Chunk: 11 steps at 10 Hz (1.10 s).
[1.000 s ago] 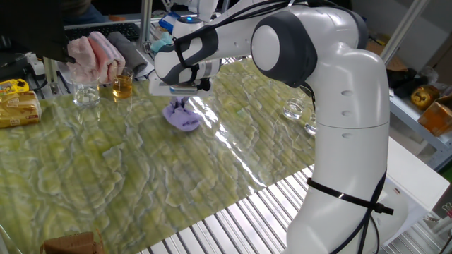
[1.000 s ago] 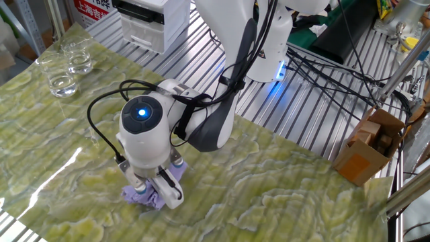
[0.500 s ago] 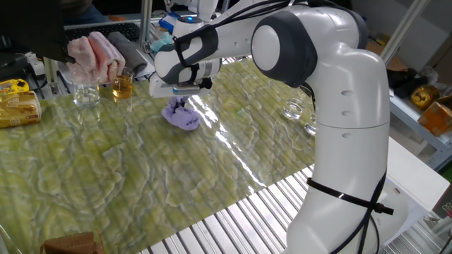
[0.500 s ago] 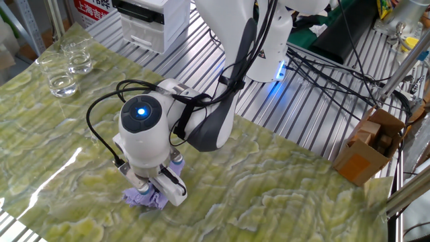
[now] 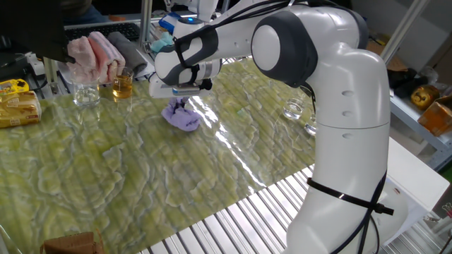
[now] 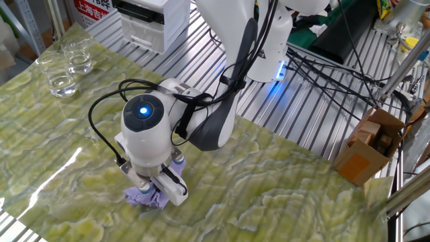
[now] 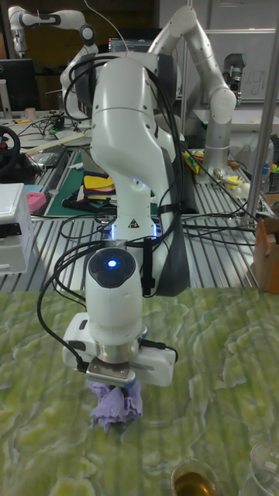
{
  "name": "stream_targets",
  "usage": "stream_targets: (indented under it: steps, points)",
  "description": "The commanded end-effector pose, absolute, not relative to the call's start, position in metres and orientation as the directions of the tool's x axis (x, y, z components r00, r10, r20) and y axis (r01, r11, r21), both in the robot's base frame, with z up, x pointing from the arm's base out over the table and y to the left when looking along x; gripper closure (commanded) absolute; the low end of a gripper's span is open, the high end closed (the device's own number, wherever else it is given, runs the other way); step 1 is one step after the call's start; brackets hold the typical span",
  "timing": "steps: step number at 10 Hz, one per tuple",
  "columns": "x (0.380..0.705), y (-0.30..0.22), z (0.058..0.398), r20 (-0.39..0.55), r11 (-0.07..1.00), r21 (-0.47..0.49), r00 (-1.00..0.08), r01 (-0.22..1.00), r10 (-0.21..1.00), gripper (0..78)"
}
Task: Clean the table with a cloth
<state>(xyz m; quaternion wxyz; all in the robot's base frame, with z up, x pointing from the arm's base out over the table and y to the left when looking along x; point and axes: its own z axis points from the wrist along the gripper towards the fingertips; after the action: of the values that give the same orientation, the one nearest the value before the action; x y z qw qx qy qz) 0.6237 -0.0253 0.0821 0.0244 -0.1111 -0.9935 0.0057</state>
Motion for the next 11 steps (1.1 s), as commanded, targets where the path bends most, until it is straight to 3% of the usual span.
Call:
stream_targets:
  steps: [1,11]
  points:
    - [0.616,-0.023,0.078,0.035,0.975,-0.012,-0.975,0.220,0.221,76.3]
    - [0.612,0.015,0.063,0.009,0.956,0.025,-0.957,0.291,0.291,76.3]
